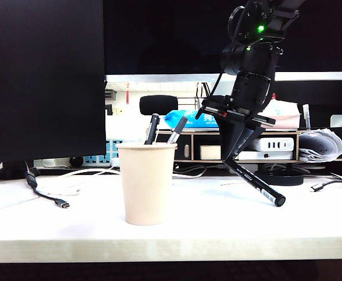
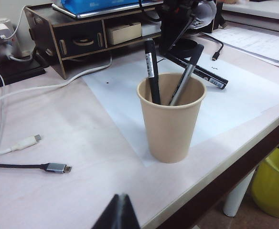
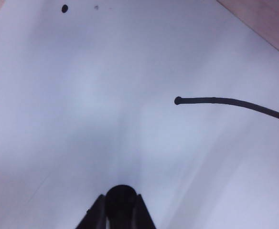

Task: Pick up the marker from the paper cup and put it on the table.

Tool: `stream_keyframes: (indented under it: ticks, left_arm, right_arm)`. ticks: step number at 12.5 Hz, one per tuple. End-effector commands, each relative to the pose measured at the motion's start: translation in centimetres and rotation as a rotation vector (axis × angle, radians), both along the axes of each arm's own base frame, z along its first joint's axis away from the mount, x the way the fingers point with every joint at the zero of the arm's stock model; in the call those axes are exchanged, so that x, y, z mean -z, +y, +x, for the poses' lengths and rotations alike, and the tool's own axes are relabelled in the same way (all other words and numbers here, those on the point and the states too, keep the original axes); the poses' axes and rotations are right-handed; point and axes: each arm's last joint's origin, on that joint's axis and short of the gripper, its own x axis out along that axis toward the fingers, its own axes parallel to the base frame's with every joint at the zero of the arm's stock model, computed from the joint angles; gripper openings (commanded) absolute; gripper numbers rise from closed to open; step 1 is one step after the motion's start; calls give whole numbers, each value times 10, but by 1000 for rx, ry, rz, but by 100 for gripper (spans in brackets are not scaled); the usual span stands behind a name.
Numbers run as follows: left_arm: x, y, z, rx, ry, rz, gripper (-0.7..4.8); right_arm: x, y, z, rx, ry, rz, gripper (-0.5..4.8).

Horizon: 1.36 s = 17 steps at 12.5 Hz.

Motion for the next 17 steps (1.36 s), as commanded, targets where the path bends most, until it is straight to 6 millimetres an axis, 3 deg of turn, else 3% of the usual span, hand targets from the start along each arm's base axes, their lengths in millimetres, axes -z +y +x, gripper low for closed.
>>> stream_keyframes:
  ticks: [1, 5, 12, 14, 15, 17]
  left_arm:
    - [2, 0, 0, 1, 8, 13, -4]
    - [2, 0, 0, 1, 8, 13, -4]
    - [2, 0, 0, 1, 8, 13, -4]
    - [2, 0, 0, 1, 8, 13, -4]
    - [2, 0, 0, 1, 8, 13, -4]
    - [2, 0, 0, 1, 8, 13, -4]
  right_arm:
    - [-4, 1, 1, -6, -19, 3, 68]
    - [-4, 1, 1, -6, -20, 3, 108]
    - [-5, 0, 0, -7, -15, 2, 106]
    - [-17, -1, -3, -21, -41, -16, 73]
    - [-28, -2, -5, -30, -65, -10, -3]
    - [-60, -6, -16, -41, -127, -4, -8]
